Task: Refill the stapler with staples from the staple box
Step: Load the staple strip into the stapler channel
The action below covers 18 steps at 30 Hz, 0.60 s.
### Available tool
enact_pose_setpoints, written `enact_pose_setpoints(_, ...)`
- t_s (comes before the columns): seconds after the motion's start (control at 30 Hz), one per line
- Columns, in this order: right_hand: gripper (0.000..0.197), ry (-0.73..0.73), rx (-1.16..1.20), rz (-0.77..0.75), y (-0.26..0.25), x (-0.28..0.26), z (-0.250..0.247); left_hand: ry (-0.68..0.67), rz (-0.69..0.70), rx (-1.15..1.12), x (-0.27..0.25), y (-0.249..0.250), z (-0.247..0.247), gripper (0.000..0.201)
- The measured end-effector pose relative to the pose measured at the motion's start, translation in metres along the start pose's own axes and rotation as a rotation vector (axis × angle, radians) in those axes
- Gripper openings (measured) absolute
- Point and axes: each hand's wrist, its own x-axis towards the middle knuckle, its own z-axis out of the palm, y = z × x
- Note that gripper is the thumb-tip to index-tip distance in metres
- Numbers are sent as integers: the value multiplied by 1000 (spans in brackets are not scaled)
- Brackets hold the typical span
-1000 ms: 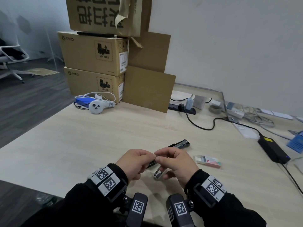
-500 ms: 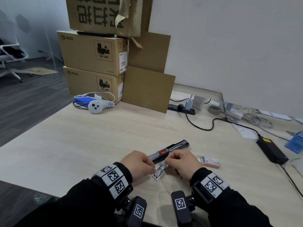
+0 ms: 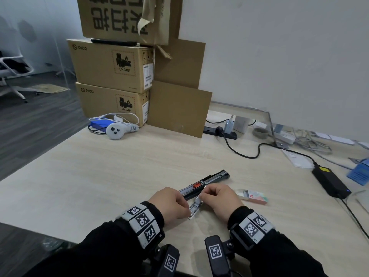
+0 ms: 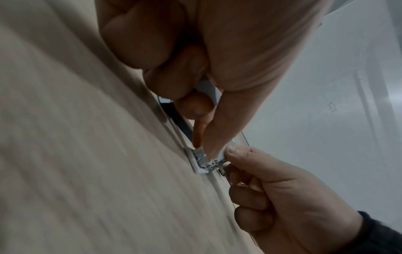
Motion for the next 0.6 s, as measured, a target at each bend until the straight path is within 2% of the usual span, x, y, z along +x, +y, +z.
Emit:
enact_pose_setpoints(0.17, 15, -47, -24, 2, 1, 0, 2, -2, 12, 6, 0, 0, 1, 6)
enact_pose_setpoints(0.6, 13, -44, -110, -18, 1, -4, 6, -11, 23, 28, 3, -3, 1, 13)
